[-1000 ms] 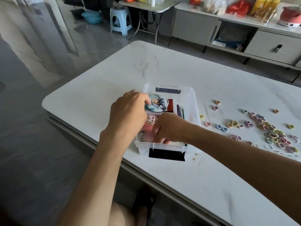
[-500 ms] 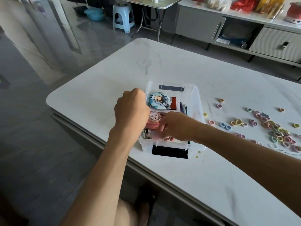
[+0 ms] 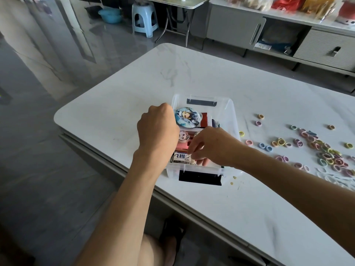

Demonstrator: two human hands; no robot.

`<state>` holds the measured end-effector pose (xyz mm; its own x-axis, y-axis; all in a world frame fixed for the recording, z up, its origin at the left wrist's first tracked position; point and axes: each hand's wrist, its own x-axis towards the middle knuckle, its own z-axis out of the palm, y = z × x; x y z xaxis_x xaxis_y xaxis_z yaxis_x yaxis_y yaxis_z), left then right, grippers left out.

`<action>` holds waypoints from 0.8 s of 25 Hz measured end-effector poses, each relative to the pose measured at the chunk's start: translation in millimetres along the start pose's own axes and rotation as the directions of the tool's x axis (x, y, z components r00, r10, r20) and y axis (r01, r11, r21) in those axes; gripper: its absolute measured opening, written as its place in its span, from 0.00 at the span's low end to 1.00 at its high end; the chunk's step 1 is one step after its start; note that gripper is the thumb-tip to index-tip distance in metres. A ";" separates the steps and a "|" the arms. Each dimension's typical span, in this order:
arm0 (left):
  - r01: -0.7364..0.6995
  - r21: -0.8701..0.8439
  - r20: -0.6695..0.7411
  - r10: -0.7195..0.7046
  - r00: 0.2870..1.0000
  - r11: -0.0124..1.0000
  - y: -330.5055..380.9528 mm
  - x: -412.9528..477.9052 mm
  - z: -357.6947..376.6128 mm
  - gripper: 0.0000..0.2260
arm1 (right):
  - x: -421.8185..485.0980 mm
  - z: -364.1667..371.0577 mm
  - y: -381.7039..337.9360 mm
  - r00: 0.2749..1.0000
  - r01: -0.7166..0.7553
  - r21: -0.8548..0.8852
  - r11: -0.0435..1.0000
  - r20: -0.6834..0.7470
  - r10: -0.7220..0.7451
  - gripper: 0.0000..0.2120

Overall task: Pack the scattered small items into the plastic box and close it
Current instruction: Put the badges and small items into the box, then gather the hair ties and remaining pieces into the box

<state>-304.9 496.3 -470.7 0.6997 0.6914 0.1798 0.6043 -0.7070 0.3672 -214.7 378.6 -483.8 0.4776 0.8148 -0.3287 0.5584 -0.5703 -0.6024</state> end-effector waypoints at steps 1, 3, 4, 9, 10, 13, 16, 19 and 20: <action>0.003 0.013 -0.003 -0.003 1.000 1.000 0.9 -0.2 0.3 0.10 | -5.7 -3.9 0.4 0.999 0.013 0.040 0.999 -0.050 -0.011 0.06; 0.023 0.027 -0.011 -0.023 1.000 0.999 2.8 -1.4 1.9 0.08 | -21.4 -9.6 3.0 0.980 0.067 0.122 0.990 -0.192 -0.043 0.07; 0.038 0.038 -0.015 -0.037 0.999 0.999 4.6 -2.4 3.6 0.08 | -32.0 -11.5 5.2 0.965 0.094 0.187 0.978 -0.257 -0.043 0.07; 0.061 0.066 -0.030 -0.060 0.998 0.996 24.5 -10.5 11.8 0.09 | -88.2 -19.2 32.3 0.919 0.133 0.497 0.858 -0.385 0.081 0.07; 0.059 0.061 -0.028 -0.058 0.998 0.996 29.0 -12.3 13.0 0.08 | -97.4 -22.4 43.2 0.909 0.120 0.524 0.843 -0.401 0.119 0.07; 0.053 0.032 -0.057 -0.052 0.997 0.998 42.5 -17.4 20.0 0.05 | -125.0 -33.8 89.6 0.854 0.011 0.546 0.837 -0.440 0.276 0.08; -0.067 -0.061 -0.089 0.061 0.994 0.996 67.7 -21.9 27.8 0.15 | -150.8 -46.9 157.6 0.691 -0.314 0.265 0.912 -0.594 0.411 0.05; -0.217 -0.260 -0.018 0.220 0.975 0.941 102.4 -31.6 40.0 0.14 | -172.0 -57.6 214.6 0.575 -0.619 0.051 0.783 -0.650 0.497 0.15; -0.242 -0.282 0.046 0.264 0.963 0.928 115.1 -37.6 47.4 0.14 | -175.8 -57.9 229.2 0.569 -0.654 0.035 0.756 -0.636 0.521 0.16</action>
<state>-243.6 381.9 -478.5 0.8513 0.4723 0.2286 0.2846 -0.7817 0.5549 -131.4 98.7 -522.0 0.9942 0.1001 -0.0382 0.0864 -0.9601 -0.2660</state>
